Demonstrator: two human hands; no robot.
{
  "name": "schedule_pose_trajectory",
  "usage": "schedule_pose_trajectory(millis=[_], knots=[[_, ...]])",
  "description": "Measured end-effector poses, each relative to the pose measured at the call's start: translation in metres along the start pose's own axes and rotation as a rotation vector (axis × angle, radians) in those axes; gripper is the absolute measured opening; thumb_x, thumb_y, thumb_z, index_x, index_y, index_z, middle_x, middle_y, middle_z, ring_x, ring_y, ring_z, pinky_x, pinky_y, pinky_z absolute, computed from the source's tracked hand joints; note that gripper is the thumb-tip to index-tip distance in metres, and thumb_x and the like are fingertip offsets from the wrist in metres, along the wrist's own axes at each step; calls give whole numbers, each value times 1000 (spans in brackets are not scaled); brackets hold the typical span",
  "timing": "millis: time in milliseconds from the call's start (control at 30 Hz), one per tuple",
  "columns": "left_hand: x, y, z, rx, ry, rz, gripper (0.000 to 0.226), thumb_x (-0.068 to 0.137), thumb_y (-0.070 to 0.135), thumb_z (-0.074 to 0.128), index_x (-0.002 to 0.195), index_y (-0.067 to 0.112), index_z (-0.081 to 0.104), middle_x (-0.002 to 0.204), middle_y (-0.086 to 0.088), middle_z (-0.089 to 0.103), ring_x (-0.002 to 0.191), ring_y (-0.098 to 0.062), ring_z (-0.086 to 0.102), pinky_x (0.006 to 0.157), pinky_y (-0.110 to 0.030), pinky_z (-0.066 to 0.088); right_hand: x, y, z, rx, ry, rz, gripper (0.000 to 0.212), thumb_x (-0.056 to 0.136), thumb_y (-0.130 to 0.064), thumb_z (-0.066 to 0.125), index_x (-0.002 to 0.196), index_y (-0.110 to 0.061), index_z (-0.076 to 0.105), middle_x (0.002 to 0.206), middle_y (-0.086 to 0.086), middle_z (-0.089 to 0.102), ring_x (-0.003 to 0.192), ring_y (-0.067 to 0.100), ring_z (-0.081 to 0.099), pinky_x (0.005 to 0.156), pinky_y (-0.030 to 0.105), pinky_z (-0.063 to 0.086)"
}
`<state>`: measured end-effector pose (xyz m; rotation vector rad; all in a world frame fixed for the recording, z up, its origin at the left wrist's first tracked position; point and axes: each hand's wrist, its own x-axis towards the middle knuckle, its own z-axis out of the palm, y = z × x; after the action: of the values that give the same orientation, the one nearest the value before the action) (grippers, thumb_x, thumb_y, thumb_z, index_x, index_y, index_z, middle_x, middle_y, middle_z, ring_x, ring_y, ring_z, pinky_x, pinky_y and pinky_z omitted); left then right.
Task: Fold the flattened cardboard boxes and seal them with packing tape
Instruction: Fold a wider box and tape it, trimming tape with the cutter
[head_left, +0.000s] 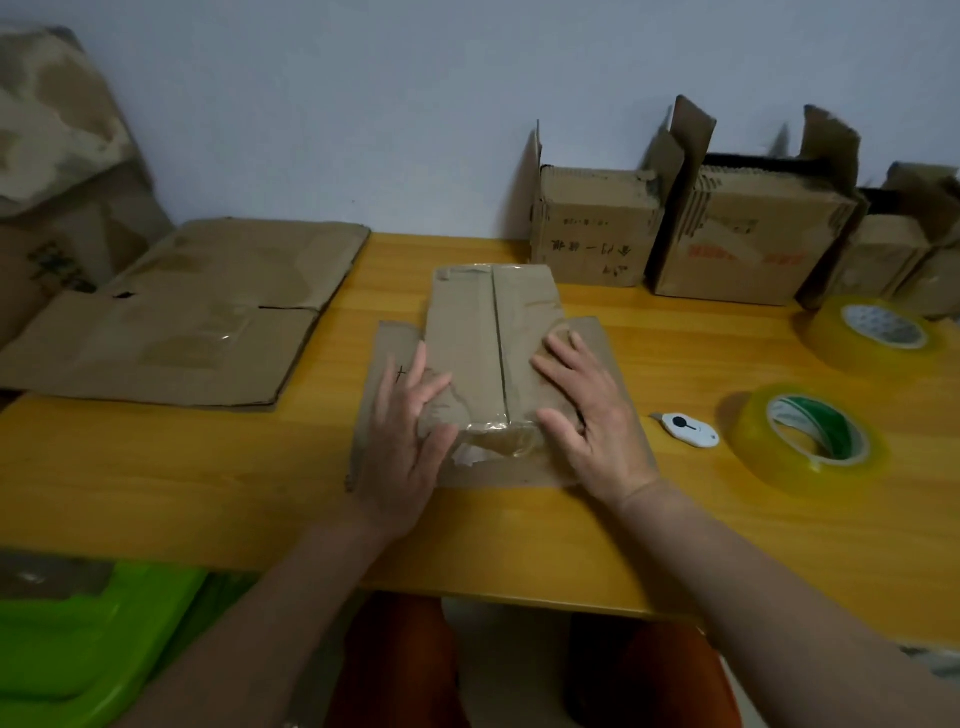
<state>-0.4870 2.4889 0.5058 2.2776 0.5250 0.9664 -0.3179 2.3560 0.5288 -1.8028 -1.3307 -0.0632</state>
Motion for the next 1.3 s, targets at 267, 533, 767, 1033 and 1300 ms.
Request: schedule_pose_trajectory(millis=[267,533,767,1033,1300], knots=[[0,1,-3,106,-94,-4,90,70,69,61,144,26,31,160,17,8,149,-11,0,114,-46,13,22,8,-39,-502,-420,-214,98,70,-87,36,151,-34,17,160,-2,12,149,21,0,120,47,9],[-4,-4,-8,185,-218,128,109,61,74,66,147,29,18,161,7,11,149,-20,10,116,-54,23,35,-45,-10,-685,-511,-175,103,66,-90,-1,152,-35,6,161,-1,11,148,23,1,120,49,2],[5,-10,-32,270,-388,191,116,60,77,67,151,35,8,161,15,3,149,-13,1,118,-50,14,38,-53,-12,-746,-664,-119,107,71,-84,40,152,-32,-6,161,-1,-6,147,22,-12,118,52,-2],[14,-6,-46,226,-496,160,92,74,84,39,151,43,9,158,23,-1,147,-6,-1,120,-49,11,39,-65,-8,-517,-619,-58,87,78,-75,24,153,-34,7,161,-5,4,147,15,-6,118,40,-1],[16,-14,-47,167,-467,166,59,93,68,22,148,45,22,159,19,13,146,-8,14,118,-44,16,35,-60,-16,-545,-714,-70,93,79,-68,49,152,-36,0,161,-5,1,147,17,-7,118,39,3]])
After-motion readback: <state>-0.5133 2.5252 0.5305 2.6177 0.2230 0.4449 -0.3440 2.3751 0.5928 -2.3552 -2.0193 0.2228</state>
